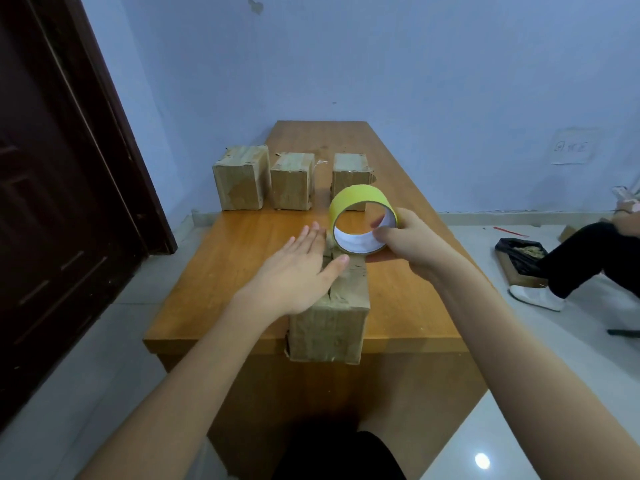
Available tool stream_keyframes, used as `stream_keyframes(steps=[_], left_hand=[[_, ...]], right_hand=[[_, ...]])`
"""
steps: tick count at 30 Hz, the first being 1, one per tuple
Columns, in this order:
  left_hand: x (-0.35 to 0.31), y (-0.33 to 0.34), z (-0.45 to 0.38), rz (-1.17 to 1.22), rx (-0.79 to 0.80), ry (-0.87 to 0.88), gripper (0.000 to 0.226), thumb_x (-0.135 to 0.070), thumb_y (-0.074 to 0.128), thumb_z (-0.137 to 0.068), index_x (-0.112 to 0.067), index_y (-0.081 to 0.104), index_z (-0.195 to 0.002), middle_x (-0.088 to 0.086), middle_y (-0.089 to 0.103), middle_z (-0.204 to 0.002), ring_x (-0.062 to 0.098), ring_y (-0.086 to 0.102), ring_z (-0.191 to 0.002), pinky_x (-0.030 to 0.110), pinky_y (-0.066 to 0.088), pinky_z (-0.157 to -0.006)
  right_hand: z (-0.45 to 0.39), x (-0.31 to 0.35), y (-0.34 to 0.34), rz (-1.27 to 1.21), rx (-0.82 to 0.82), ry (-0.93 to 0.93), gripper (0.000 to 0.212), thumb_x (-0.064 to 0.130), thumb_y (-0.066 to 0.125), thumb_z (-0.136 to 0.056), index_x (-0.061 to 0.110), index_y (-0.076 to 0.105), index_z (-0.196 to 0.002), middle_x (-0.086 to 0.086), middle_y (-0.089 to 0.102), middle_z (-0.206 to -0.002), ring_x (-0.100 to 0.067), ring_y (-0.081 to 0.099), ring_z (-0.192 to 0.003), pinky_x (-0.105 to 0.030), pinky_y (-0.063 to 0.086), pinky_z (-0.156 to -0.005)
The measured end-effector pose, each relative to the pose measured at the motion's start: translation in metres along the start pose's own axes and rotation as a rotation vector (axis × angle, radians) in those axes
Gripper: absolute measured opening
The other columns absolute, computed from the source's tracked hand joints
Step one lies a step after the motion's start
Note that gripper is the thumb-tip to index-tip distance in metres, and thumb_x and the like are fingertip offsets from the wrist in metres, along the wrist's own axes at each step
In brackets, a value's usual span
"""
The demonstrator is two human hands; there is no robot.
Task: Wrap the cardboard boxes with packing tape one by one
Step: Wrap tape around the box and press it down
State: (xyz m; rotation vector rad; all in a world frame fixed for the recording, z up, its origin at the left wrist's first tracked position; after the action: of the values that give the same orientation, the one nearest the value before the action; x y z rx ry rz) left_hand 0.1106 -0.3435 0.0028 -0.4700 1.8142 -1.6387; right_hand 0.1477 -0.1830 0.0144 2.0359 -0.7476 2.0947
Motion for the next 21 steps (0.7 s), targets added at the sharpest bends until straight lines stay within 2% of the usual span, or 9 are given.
stream_keyframes(steps=[4,7,9,12,15,18,21], left_hand=[[0.002,0.002,0.000,-0.006,-0.007,0.023,0.074,-0.062,0.007,-0.092,-0.017,-0.009,-0.148,-0.001,-0.013,-0.156,0.007,-0.009,-0.142,0.025,-0.004,-0.112],[0.004,0.002,0.000,-0.010,-0.013,0.020,0.075,-0.063,0.007,-0.090,-0.018,-0.007,-0.148,-0.002,-0.011,-0.156,0.006,-0.008,-0.142,0.023,-0.005,-0.111],[0.005,0.003,0.001,0.001,-0.022,0.009,0.076,-0.065,0.008,-0.090,-0.018,-0.005,-0.149,-0.002,-0.009,-0.157,0.006,-0.007,-0.142,0.023,-0.004,-0.110],[0.005,0.004,0.000,-0.015,-0.025,0.003,0.079,-0.066,0.008,-0.089,-0.017,-0.005,-0.149,-0.002,-0.009,-0.156,0.007,-0.007,-0.142,0.024,-0.003,-0.111],[0.004,0.004,-0.002,-0.012,-0.010,0.017,0.081,-0.068,0.008,-0.086,-0.018,-0.007,-0.148,-0.002,-0.011,-0.156,0.006,-0.007,-0.142,0.024,-0.002,-0.111],[0.005,0.005,-0.002,-0.016,0.003,0.022,0.084,-0.070,0.006,-0.083,-0.019,-0.009,-0.148,-0.003,-0.013,-0.155,0.005,-0.008,-0.142,0.022,-0.003,-0.110],[0.005,0.005,-0.002,-0.034,0.010,0.012,0.084,-0.070,0.006,-0.083,-0.020,-0.008,-0.148,-0.004,-0.013,-0.156,0.005,-0.009,-0.141,0.022,-0.004,-0.108]], right_hand=[[0.005,-0.014,-0.010,-0.375,-0.007,0.079,0.015,-0.006,0.047,-0.091,0.005,0.048,-0.101,-0.012,0.065,-0.093,-0.023,0.070,-0.076,-0.033,0.057,-0.056],[0.006,-0.026,-0.006,-0.286,-0.082,0.098,0.017,0.012,0.056,-0.092,0.007,0.054,-0.108,-0.010,0.065,-0.100,-0.024,0.068,-0.087,-0.033,0.058,-0.057],[0.006,-0.029,0.004,-0.177,-0.052,0.091,0.019,0.021,0.061,-0.091,0.009,0.059,-0.106,-0.006,0.066,-0.097,-0.018,0.068,-0.084,-0.033,0.060,-0.060],[0.008,-0.026,0.010,-0.196,-0.042,0.046,0.006,0.015,0.056,-0.094,0.012,0.060,-0.091,-0.003,0.067,-0.084,-0.013,0.067,-0.072,-0.028,0.059,-0.060],[0.009,-0.024,0.002,-0.326,-0.061,0.029,0.014,0.001,0.049,-0.094,0.007,0.057,-0.085,-0.002,0.064,-0.078,-0.018,0.070,-0.067,-0.027,0.058,-0.058],[0.012,-0.039,-0.002,-0.587,-0.055,0.112,0.011,-0.007,0.046,-0.092,0.002,0.050,-0.097,-0.018,0.058,-0.100,-0.025,0.072,-0.068,-0.036,0.059,-0.058],[0.018,-0.067,0.003,-0.758,-0.116,0.185,0.010,-0.006,0.046,-0.094,0.003,0.050,-0.097,-0.023,0.053,-0.112,-0.029,0.071,-0.075,-0.040,0.059,-0.055]])
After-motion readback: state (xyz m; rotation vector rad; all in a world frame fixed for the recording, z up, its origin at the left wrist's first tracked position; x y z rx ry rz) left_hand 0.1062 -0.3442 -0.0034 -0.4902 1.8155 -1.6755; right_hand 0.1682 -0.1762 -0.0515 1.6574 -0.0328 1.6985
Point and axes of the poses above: each hand's wrist, its own z-axis away from the middle knuckle, its own y-axis out of the palm, x = y × z, the point moved 7 cm from there along -z, towards the middle knuckle
